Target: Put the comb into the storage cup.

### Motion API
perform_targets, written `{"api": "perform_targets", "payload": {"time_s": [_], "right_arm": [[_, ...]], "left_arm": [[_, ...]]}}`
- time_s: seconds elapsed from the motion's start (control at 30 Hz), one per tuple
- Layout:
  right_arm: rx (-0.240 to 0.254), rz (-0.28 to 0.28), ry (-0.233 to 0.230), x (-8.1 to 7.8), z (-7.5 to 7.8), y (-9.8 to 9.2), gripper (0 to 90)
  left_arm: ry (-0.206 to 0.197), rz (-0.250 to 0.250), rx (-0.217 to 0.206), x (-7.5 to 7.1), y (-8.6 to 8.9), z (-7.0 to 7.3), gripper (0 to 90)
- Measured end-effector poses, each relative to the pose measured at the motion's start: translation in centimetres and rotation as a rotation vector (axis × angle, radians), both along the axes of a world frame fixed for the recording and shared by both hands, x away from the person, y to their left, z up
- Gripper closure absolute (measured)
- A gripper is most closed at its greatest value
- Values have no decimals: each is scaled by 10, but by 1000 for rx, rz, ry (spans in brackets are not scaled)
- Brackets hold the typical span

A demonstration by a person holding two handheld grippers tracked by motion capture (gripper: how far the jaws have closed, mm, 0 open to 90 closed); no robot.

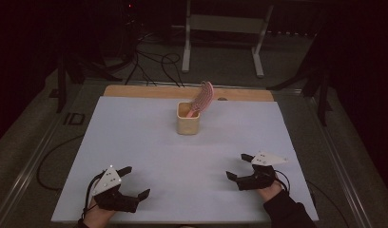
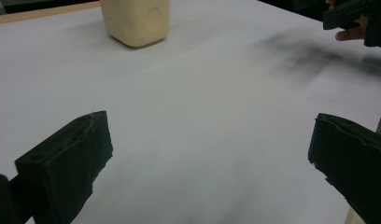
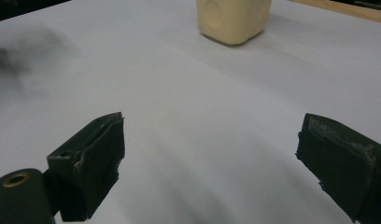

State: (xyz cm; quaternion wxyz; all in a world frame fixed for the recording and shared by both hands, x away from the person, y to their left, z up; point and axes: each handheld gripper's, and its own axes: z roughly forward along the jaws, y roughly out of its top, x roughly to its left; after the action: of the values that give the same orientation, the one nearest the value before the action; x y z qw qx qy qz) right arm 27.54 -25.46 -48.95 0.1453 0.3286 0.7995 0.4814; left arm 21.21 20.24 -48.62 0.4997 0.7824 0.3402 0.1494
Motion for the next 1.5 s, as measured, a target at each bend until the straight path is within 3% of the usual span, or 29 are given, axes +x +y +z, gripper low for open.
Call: {"api": "perform_targets", "payload": {"time_s": [0.2, 0.4, 0.57, 0.77, 0.97, 1.5], "right_arm": [[4, -29, 14, -10, -3, -13, 77], [-33, -48, 5, -20, -6, -24, 77], [-36, -91, 2, -26, -9, -35, 77], [-56, -113, 0, -22, -12, -39, 77], [-38, -111, 3, -20, -14, -37, 77], [-19, -115, 6, -17, -13, -38, 78]], "left_arm": [[3, 3, 2, 1, 2, -1, 2], [5, 4, 5, 1, 3, -2, 2], [6, 3, 0, 2, 3, -3, 2], [8, -5, 7, 3, 2, -4, 2], [-12, 12, 25, 3, 4, -5, 3], [4, 25, 31, 4, 5, -7, 2]]}}
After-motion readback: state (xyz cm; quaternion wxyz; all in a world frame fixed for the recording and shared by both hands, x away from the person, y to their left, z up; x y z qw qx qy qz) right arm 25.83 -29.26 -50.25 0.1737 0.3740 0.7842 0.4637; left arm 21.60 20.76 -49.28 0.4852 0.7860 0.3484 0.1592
